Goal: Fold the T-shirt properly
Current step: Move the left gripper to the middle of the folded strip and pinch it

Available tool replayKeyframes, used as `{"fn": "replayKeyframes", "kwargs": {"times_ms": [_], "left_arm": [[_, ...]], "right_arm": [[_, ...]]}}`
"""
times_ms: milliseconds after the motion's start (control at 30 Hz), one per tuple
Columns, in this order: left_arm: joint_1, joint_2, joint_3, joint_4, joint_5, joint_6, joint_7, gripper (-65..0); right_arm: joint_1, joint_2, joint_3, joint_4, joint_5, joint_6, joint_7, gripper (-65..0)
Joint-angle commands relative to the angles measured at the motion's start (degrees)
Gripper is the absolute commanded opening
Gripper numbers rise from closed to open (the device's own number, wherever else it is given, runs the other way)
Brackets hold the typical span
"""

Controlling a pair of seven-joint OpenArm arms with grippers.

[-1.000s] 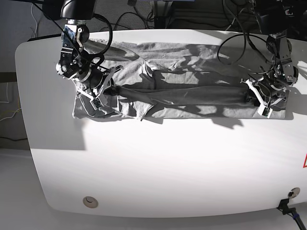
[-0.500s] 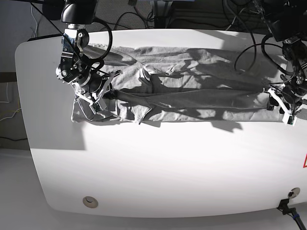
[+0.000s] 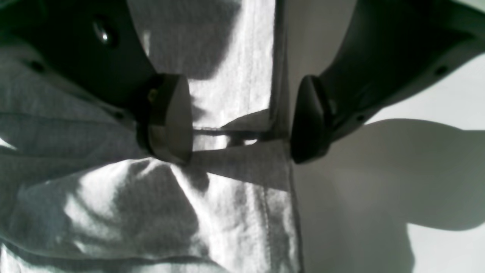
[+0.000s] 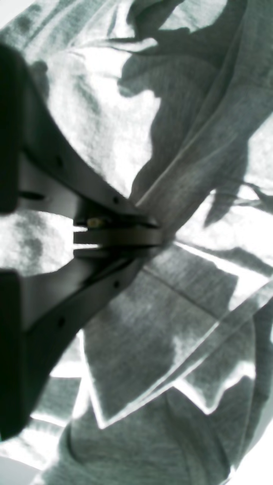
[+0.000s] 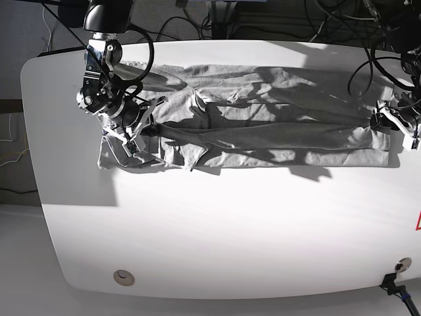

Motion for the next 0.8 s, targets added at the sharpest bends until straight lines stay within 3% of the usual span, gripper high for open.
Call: {"fn": "replayKeyframes", "kwargs": {"times_ms": [0, 367, 467, 767], "left_arm": [[-1.0, -1.8, -0.4, 1.0, -1.1, -0.1, -1.4, -26.2], [-1.0, -4.0, -2.2, 0.7, 0.9, -0.1, -1.4, -26.7], [-1.0, -3.5, -2.1, 0.6, 4.2, -0.1, -1.4, -26.5], [-1.0, 0.1, 2.5, -2.2, 4.3, -0.1, -1.4, -26.7]], "right_arm": [[0.1, 0.6, 0.1, 0.2, -2.6, -0.6, -2.6, -65.0], [0.1, 0.6, 0.1, 0.2, -2.6, -0.6, -2.6, -65.0], [0.1, 0.6, 0.1, 0.2, -2.5, -0.6, -2.6, -65.0], [0.1, 0.6, 0.1, 0.2, -2.4, -0.6, -2.6, -65.0]]}}
